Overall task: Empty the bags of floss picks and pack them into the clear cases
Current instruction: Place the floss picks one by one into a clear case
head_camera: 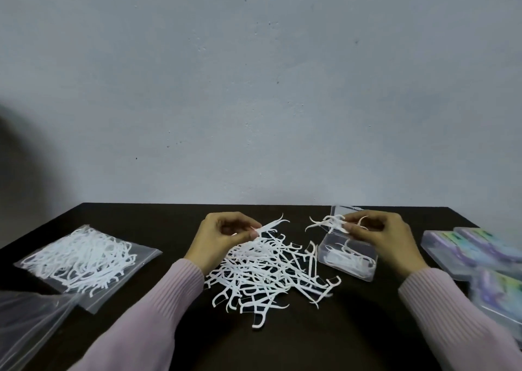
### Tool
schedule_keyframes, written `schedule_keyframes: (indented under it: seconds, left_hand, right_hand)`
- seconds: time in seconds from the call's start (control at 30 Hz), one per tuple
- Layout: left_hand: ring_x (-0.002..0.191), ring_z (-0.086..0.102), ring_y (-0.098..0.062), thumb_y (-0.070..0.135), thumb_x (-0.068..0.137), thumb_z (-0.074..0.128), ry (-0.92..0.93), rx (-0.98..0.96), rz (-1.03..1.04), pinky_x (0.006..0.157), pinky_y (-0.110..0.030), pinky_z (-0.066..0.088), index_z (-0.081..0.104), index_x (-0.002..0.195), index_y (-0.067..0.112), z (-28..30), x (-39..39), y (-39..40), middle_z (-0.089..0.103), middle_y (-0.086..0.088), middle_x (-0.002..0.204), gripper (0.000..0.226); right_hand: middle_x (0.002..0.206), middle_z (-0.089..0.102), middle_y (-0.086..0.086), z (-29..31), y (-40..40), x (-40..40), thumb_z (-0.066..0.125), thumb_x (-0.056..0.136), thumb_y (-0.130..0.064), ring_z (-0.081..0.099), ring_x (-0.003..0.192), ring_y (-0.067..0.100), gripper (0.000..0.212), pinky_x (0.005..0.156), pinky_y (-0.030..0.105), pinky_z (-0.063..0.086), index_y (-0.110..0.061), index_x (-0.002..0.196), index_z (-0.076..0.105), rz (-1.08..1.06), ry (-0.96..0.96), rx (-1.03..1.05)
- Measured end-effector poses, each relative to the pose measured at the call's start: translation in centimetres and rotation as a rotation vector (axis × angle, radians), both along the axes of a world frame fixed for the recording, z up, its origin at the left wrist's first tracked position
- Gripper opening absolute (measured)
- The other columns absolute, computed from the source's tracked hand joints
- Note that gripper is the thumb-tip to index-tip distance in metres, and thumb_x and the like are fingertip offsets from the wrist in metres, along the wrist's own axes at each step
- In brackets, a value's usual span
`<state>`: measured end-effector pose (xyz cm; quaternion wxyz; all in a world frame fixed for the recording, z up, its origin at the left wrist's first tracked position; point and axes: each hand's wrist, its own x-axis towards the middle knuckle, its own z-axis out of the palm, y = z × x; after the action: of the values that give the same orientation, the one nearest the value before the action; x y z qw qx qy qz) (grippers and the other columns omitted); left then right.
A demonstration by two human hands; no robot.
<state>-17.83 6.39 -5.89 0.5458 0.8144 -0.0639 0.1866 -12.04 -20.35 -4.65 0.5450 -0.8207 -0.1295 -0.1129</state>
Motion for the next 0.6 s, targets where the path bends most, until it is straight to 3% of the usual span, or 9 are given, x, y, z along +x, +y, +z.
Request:
schedule_keyframes:
  seconds: [0.13,0.27,0.5,0.6]
  left_hand:
    - [0.078,0.068,-0.015,0.002,0.076,0.073,0.026,-0.116,-0.082,0.076,-0.02,0.054,0.073,0.086,0.007,0.0,0.9,-2.4,0.072,-0.01,0.082,0.012]
    - [0.077,0.069,-0.013,0.001,0.077,0.071,0.062,-0.156,-0.16,0.072,-0.017,0.053,0.072,0.088,0.006,0.0,2.2,-4.9,0.073,-0.009,0.081,0.012]
    - [0.082,0.068,-0.01,0.005,0.078,0.073,0.038,0.009,-0.226,0.073,-0.019,0.052,0.073,0.089,0.016,-0.6,5.5,-8.8,0.073,0.0,0.085,0.015]
    - [0.085,0.068,-0.008,0.003,0.079,0.071,0.017,0.064,-0.213,0.078,-0.02,0.053,0.072,0.092,0.016,-0.9,6.6,-10.1,0.072,0.004,0.089,0.019]
  right_hand:
    - [0.085,0.066,0.005,-0.3,-2.0,0.9,0.072,0.077,-0.011,0.061,0.08,0.015,0.014,0.059,0.016,0.042,-0.019,0.088,0.071,-0.102,0.06,-0.079]
    - [0.089,0.064,0.001,-0.8,-2.2,1.2,0.069,0.079,-0.008,0.056,0.077,0.005,0.014,0.055,0.011,0.037,-0.018,0.089,0.069,-0.073,0.123,-0.216]
    - [0.088,0.064,-0.002,-1.1,-2.2,1.3,0.071,0.077,-0.005,0.058,0.077,0.001,0.02,0.055,0.009,0.042,-0.022,0.084,0.065,-0.027,0.141,-0.305]
    - [0.09,0.06,-0.005,-0.9,-2.4,1.5,0.068,0.078,-0.002,0.056,0.078,0.001,0.023,0.06,0.011,0.045,-0.019,0.094,0.065,-0.01,0.142,-0.349]
